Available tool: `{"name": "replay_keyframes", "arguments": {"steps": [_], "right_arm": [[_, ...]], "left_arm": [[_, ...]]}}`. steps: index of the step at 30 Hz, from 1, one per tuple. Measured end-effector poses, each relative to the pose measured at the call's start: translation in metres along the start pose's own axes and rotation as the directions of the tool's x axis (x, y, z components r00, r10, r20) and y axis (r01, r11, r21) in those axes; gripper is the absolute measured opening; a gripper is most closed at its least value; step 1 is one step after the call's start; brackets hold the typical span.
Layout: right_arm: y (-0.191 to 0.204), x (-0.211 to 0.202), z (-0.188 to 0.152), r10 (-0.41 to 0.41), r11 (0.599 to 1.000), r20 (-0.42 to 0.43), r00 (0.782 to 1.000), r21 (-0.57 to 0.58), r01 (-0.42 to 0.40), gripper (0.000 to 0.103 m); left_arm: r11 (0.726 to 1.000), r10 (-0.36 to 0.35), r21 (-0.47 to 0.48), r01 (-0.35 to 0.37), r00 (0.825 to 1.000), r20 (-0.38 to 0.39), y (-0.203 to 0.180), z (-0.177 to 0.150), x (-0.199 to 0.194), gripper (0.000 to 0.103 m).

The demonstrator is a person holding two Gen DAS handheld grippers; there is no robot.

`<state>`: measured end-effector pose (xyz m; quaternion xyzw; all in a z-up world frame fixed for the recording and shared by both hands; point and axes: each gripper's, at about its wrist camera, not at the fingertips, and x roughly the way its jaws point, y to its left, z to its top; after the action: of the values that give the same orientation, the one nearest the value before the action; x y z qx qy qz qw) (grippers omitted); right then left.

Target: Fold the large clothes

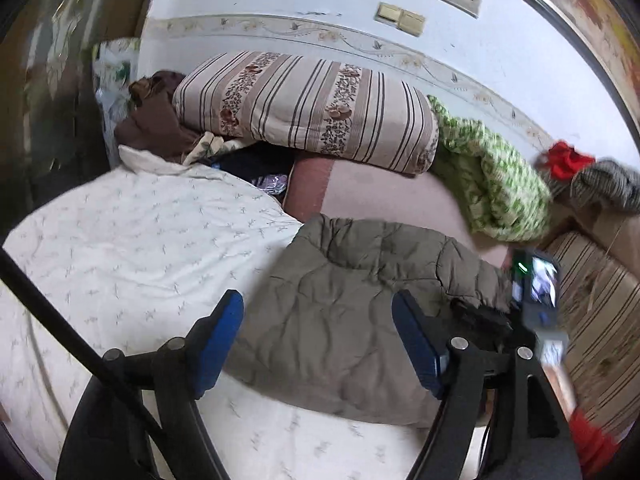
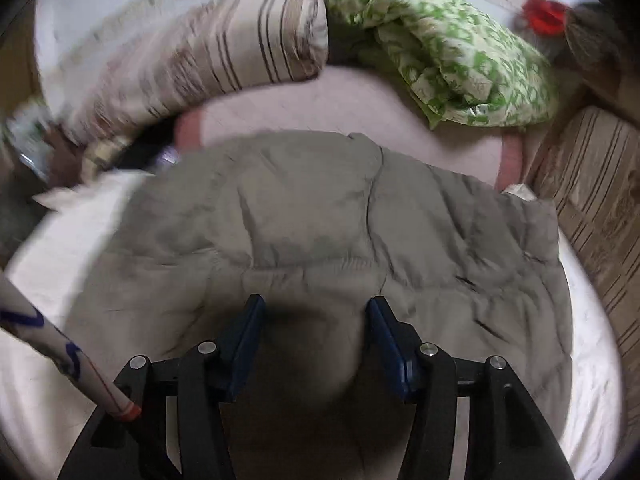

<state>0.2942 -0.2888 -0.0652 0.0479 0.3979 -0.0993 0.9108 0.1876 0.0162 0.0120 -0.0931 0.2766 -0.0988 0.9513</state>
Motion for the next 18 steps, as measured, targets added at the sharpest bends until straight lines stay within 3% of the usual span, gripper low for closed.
{"name": "replay_keyframes", "arguments": {"steps": [2,8,13,18], "right_arm": [[0.007,0.031,0.004,-0.064,0.998,-0.020,0.998,-0.003,0.064,0.059],[0.013,0.103,0.033,-0.165,0.986,-0.019,0.986,-0.023,0.164,0.061],[0.007,0.154,0.062,-0.182,0.983,-0.041,0.982,-0.010,0.181,0.063],[0.007,0.160,0.071,-0.179,0.984,-0.084,0.980,-0.020,0.178,0.064]], "left_arm": [[0.999,0.030,0.037,-0.029,0.999,-0.033,0.007,-0.005,0.019,0.076],[0.999,0.017,-0.037,-0.022,0.989,-0.148,0.046,-0.019,0.058,0.076],[0.997,0.053,-0.052,-0.065,0.977,-0.206,0.061,-0.024,0.078,0.076],[0.995,0.081,-0.042,-0.092,0.972,-0.221,0.061,-0.032,0.084,0.076]]}}
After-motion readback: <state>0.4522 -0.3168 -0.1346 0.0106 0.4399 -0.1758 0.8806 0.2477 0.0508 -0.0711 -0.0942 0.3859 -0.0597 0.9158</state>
